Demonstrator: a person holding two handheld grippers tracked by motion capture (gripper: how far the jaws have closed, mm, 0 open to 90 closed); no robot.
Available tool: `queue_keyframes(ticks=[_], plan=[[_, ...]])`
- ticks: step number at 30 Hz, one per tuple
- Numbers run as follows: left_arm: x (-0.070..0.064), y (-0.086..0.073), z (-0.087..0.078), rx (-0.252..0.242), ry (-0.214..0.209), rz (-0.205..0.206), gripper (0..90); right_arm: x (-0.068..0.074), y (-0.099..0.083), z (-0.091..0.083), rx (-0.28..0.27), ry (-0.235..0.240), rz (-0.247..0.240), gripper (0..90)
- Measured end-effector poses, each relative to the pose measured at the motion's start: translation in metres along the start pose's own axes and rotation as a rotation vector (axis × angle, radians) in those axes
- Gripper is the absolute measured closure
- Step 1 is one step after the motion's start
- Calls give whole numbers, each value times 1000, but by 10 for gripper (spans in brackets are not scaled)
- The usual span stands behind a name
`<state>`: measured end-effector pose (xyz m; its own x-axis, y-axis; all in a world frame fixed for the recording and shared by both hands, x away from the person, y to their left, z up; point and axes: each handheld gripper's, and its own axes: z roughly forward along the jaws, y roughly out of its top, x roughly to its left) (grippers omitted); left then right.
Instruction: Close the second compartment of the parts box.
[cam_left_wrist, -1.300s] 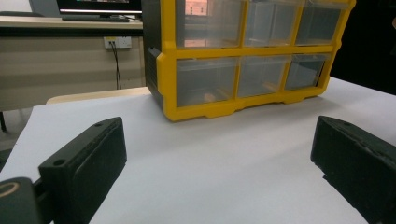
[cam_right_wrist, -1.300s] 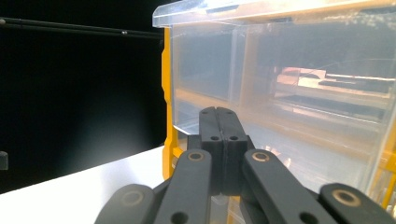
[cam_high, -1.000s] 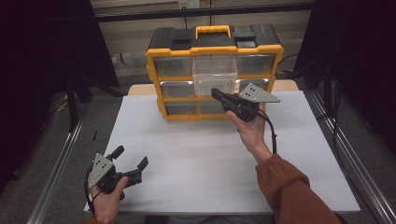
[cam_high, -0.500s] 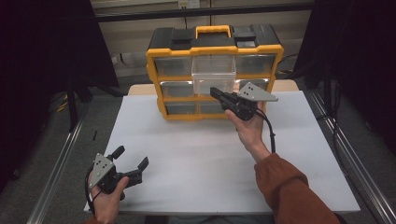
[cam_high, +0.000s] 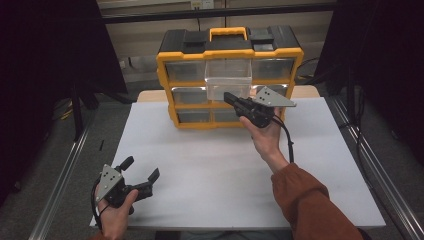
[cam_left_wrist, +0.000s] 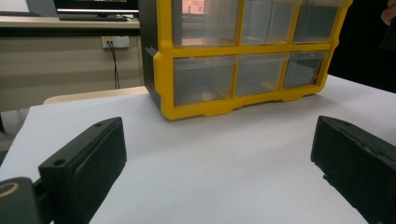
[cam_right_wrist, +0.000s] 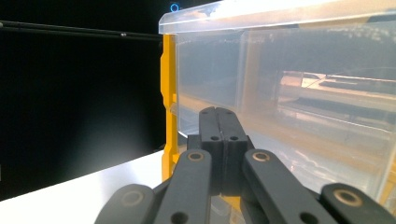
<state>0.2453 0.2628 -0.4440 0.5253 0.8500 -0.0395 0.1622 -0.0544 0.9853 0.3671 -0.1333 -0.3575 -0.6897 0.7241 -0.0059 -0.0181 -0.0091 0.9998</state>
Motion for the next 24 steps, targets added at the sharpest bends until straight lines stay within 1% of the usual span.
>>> queue_keyframes(ticks=[2,4,7,10,14,18,21,22,24], plan=[[-1,0,0,-4,-2,3,35,0,0,0,-1,-3,-4,900],[-1,0,0,-7,-6,-5,35,1,1,0,-4,-8,-5,900],[1,0,0,0,-1,3,35,2,4,2,-9,-5,-6,900],[1,0,0,0,-1,5,35,2,5,2,-5,-8,-20,900],[0,0,0,-3,-3,1,35,3,6,3,5,-19,-27,900],[1,0,0,0,0,4,35,3,7,2,-8,-28,-21,900],[1,0,0,0,-1,6,35,2,8,2,-1,-31,-30,900],[0,0,0,-4,-1,3,35,2,10,2,-2,-39,-32,900],[1,1,-1,1,0,10,35,1,10,2,-3,-42,-33,900]])
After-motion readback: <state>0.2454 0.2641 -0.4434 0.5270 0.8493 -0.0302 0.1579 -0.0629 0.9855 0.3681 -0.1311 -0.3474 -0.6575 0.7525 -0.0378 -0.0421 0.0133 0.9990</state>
